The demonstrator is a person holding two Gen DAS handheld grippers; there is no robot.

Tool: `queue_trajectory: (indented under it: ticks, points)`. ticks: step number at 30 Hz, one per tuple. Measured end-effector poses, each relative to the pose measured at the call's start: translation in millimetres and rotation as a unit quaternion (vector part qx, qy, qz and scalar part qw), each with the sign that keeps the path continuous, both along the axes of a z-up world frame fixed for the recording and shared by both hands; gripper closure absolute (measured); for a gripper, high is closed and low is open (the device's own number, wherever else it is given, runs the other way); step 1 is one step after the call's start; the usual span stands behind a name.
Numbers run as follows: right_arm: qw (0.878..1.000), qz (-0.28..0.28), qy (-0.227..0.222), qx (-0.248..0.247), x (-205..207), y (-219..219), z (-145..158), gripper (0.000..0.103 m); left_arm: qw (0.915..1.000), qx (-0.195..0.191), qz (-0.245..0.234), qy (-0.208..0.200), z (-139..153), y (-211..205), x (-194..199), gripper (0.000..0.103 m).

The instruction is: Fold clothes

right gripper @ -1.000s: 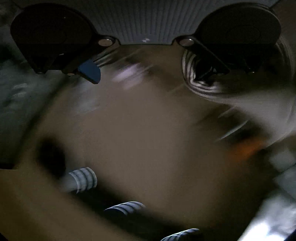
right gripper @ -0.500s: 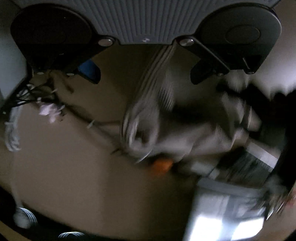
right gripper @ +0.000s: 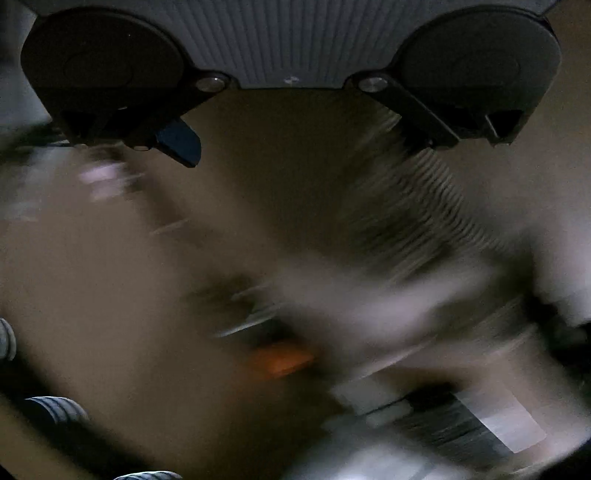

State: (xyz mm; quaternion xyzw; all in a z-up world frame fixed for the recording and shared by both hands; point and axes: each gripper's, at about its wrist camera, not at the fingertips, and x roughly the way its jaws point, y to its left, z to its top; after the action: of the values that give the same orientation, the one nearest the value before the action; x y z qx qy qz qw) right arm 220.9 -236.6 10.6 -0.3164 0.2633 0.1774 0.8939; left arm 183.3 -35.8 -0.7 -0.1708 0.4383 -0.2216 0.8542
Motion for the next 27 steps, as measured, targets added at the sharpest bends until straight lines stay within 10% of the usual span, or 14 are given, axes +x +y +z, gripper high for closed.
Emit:
queue_trajectory:
  ticks: [3, 6, 11, 17, 27]
  points:
    - [0.962, -0.186, -0.058, 0.193, 36.7, -33.8, 50.6, 0.000, 0.9987, 0.001, -0.011, -0.049, 23.1, -2.5, -8.3, 0.000]
    - [0.953, -0.200, -0.043, 0.225, 45.3, -45.9, 57.3, 0.000, 0.9970, 0.038, -0.018, -0.065, 26.5, -17.6, -2.5, 0.000]
    - [0.958, -0.147, 0.086, 0.232, 38.7, -53.6, 25.1, 0.000, 0.9961, 0.080, -0.018, -0.035, -7.7, -43.0, 33.1, 0.000]
    - [0.912, -0.120, 0.258, 0.295, 33.4, -64.0, -24.8, 0.000, 0.9961, 0.086, -0.014, -0.015, -23.9, -42.4, 45.6, 0.000]
    - [0.933, -0.066, 0.299, 0.188, -36.0, -37.3, -15.5, 0.000, 0.9894, 0.133, -0.058, 0.010, -26.0, -24.2, -32.1, 0.000]
